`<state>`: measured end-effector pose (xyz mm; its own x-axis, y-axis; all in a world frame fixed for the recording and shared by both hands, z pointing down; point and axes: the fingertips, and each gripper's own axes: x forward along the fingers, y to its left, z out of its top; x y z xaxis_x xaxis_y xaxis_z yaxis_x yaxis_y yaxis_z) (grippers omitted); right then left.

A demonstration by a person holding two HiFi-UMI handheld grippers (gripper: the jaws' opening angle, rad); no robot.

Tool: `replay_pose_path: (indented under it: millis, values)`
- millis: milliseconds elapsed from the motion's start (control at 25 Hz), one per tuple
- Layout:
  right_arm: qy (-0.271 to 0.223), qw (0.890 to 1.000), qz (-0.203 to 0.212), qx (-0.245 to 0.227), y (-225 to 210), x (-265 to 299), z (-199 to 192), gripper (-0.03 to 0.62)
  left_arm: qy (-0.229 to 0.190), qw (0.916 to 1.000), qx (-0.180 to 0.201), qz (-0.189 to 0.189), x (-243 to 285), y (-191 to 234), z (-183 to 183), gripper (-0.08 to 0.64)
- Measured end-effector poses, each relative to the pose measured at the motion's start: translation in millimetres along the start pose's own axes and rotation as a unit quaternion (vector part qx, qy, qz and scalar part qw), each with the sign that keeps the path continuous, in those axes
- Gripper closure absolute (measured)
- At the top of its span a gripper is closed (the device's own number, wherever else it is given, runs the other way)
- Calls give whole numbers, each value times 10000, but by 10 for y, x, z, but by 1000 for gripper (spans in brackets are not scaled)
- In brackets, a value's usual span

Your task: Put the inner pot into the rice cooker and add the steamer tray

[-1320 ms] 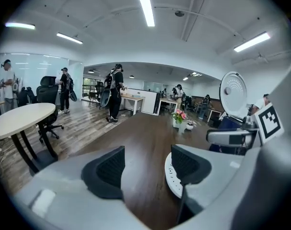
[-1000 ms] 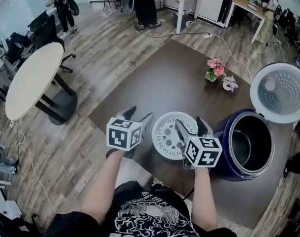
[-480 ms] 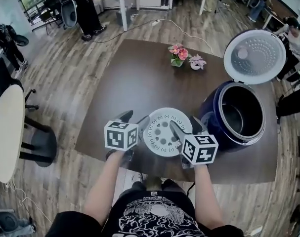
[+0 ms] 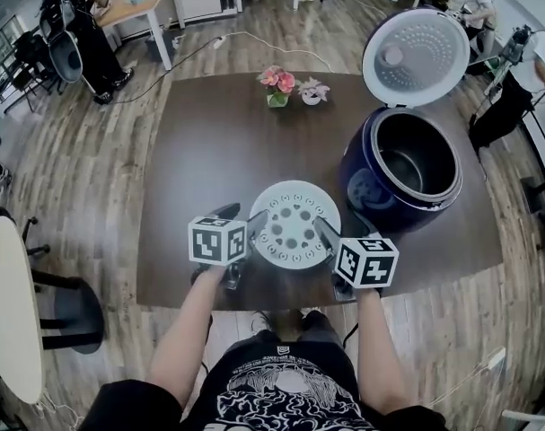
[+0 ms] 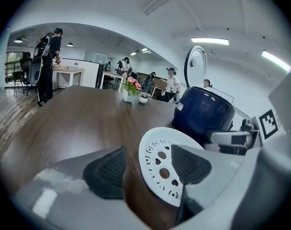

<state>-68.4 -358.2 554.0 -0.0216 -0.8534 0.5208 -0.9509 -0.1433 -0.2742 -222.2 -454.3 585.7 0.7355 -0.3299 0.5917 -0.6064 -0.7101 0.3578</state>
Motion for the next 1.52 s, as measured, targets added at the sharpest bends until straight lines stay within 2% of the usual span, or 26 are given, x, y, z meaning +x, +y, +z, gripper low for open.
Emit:
replay_pose_path:
  millis: [440, 680, 920, 1120, 1320, 1520]
  values:
    - [149, 9951, -550, 812, -165, -147, -457, 291, 350, 9979, -36, -547, 60, -89, -181, 276]
    - [266, 9924, -456, 1107, -121, -99, -603, 353, 351, 9968, -127, -706, 57, -98, -219, 338]
    - [334, 9916, -530, 1128, -124, -47, -690, 402, 380, 9969, -176, -669, 90, -57, -308, 408]
    - [420, 9902, -722, 1121, -172, -117, -719, 484, 250, 9978, -210, -581, 38, -67, -261, 451]
    - [353, 9920, -729, 970, -105, -142, -642, 485, 109, 9981, -289, -541, -45, -32, -202, 467]
    - [102, 9958, -551, 721, -18, -179, -368, 486, -244, 9983, -198, -497, -189, -65, 57, 474]
